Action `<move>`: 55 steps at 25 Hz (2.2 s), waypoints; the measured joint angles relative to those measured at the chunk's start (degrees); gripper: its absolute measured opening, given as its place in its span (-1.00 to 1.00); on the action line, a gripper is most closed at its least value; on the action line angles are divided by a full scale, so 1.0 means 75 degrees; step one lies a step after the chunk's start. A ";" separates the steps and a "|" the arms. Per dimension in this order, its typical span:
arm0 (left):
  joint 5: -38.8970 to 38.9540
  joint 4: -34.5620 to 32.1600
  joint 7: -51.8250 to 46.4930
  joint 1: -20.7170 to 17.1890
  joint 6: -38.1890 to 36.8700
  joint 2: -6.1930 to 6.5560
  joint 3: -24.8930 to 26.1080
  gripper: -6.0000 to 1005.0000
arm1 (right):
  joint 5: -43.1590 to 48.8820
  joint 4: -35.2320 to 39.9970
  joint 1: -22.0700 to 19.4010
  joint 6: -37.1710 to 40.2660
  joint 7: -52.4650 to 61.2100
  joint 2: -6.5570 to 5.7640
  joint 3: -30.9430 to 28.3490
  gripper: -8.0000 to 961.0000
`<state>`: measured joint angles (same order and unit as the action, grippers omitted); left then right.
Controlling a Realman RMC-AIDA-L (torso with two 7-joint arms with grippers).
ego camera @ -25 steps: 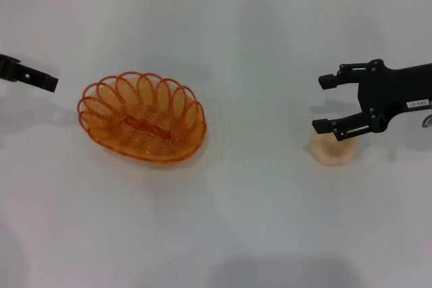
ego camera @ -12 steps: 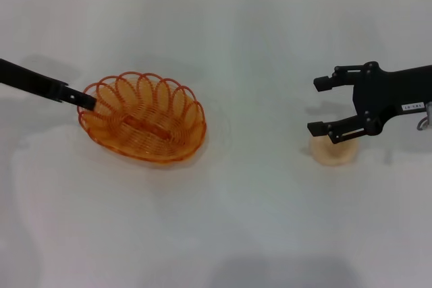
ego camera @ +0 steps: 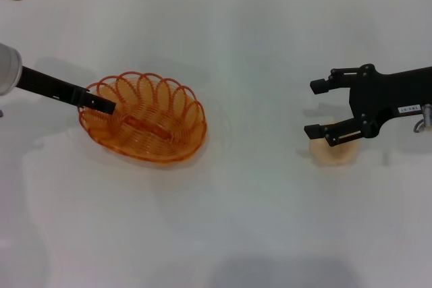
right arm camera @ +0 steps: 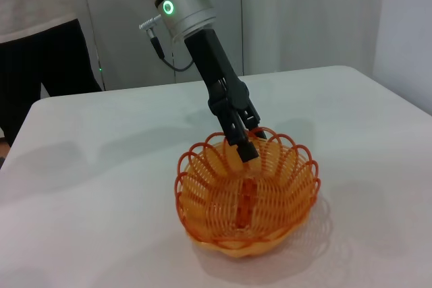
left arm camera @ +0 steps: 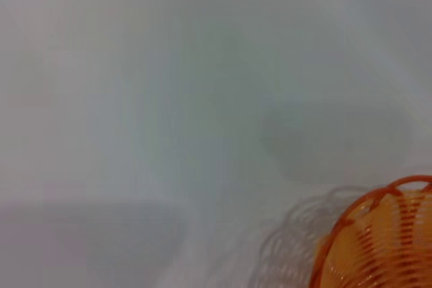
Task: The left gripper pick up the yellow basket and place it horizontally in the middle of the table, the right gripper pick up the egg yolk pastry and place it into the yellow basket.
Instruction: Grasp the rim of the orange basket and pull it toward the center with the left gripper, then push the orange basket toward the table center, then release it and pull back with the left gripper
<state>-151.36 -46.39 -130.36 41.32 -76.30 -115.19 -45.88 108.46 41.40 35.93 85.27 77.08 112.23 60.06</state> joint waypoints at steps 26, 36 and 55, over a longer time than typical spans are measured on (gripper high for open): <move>0.0491 -0.0039 -0.0139 0.0053 -0.0140 0.0015 0.0059 -0.84 | -0.0001 0.0012 -0.0058 -0.0107 0.0059 -0.0067 -0.0059 0.76; 0.1274 -0.0887 -0.1630 -0.0015 -0.0780 -0.0179 0.0035 -0.86 | -0.0002 0.0067 -0.0120 -0.0145 0.0004 -0.0070 -0.0076 0.76; 0.1607 -0.1001 -0.5407 0.0005 -0.0139 -0.0561 -0.2709 -0.87 | -0.0001 0.0669 -0.0591 -0.0145 -0.0021 -0.0053 -0.0075 0.75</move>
<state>-139.31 -53.90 -170.92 41.36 -77.35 -119.40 -66.19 108.46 46.42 31.50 84.18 76.92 111.83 59.50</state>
